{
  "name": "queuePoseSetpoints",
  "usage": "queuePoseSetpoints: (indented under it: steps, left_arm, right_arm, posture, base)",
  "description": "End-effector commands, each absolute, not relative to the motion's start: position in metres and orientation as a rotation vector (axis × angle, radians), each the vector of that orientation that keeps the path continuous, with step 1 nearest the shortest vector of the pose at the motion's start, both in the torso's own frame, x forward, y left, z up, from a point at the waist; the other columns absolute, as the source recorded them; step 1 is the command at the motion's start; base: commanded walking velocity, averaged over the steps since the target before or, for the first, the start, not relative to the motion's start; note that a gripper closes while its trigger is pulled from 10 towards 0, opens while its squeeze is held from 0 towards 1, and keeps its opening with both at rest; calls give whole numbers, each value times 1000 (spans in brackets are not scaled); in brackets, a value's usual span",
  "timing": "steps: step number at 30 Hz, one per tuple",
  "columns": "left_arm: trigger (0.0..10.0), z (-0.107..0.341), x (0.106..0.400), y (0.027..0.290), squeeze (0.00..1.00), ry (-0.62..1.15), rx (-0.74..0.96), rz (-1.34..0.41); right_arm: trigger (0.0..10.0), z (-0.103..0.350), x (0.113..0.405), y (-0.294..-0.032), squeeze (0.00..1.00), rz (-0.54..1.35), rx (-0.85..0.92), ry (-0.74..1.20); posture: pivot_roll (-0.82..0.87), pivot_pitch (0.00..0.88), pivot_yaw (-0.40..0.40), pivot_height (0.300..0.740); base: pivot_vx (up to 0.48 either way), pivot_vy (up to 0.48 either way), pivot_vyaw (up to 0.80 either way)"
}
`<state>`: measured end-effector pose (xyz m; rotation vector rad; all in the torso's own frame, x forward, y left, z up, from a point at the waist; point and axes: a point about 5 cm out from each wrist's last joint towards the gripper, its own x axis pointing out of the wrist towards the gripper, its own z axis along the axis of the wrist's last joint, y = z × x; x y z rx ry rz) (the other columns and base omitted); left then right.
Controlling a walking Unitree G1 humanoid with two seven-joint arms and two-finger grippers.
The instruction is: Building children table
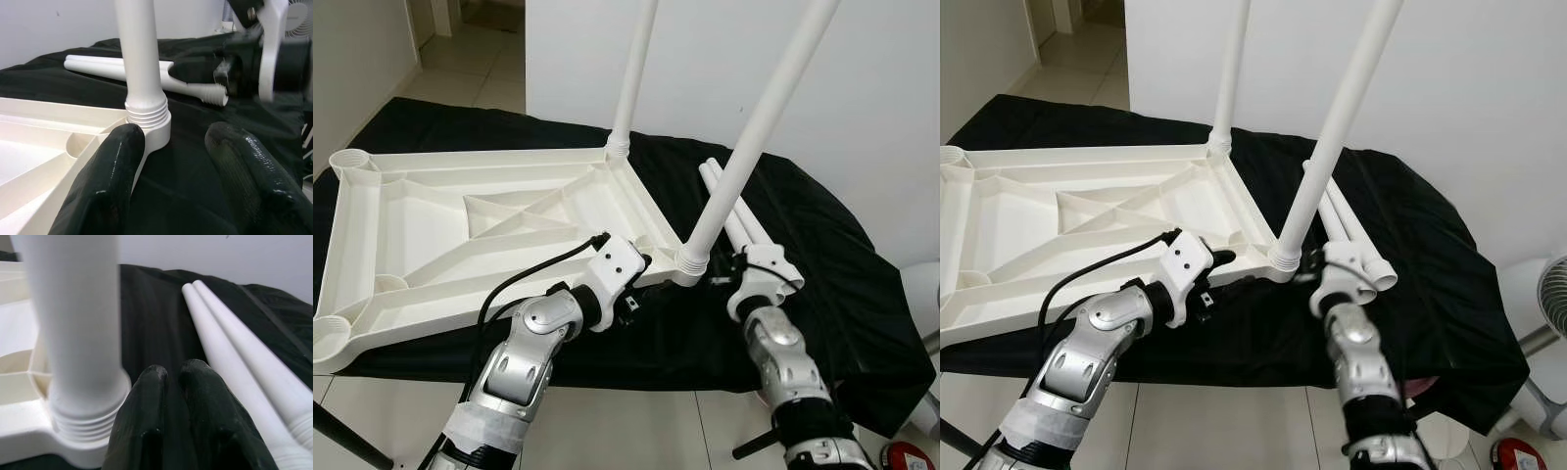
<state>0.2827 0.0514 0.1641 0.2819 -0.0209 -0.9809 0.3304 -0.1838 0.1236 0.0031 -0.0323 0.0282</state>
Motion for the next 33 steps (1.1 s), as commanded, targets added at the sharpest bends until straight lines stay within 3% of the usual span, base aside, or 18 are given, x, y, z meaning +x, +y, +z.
queuePoseSetpoints:
  steps: [1,9,14,15,21,22,24,25,33]
  left_arm:
    - [10000,160,289,51,0,1,297,-843]
    - [10000,139,314,78,0,186,290,-587]
    - [10000,138,320,90,0,215,262,-512]
    - [10000,140,323,95,1000,215,240,-482]
    - [10000,146,328,104,1000,203,241,-444]
    - [10000,147,329,104,831,203,272,-456]
    - [10000,147,329,103,831,205,278,-463]
    - [10000,149,327,100,12,193,276,-502]
    - [10000,163,320,84,0,96,197,-625]
  right_arm:
    - [10000,117,329,-189,0,1,16,-9]
    - [10000,123,316,-165,0,99,94,-97]
    - [10000,122,309,-160,0,110,115,-111]
    - [10000,121,307,-160,0,107,118,-112]
    - [10000,115,299,-160,0,98,125,-102]
    - [10000,112,295,-160,0,95,126,-94]
    - [10000,111,295,-160,0,94,125,-92]
    - [10000,111,293,-161,0,92,123,-89]
    - [10000,110,292,-165,0,76,123,-79]
  posture:
    - [40,0,-165,740]
    - [34,0,-162,740]
    - [28,0,-155,740]
    - [26,0,-152,740]
    - [19,0,-147,740]
    - [16,0,-144,740]
    - [16,0,-144,740]
    - [16,0,-144,740]
    - [11,0,-143,740]
  base:
    - [0,0,0]
    - [0,0,0]
    - [0,0,0]
    - [0,0,0]
    - [0,0,0]
    - [0,0,0]
    - [0,0,0]
    - [0,0,0]
    - [0,0,0]
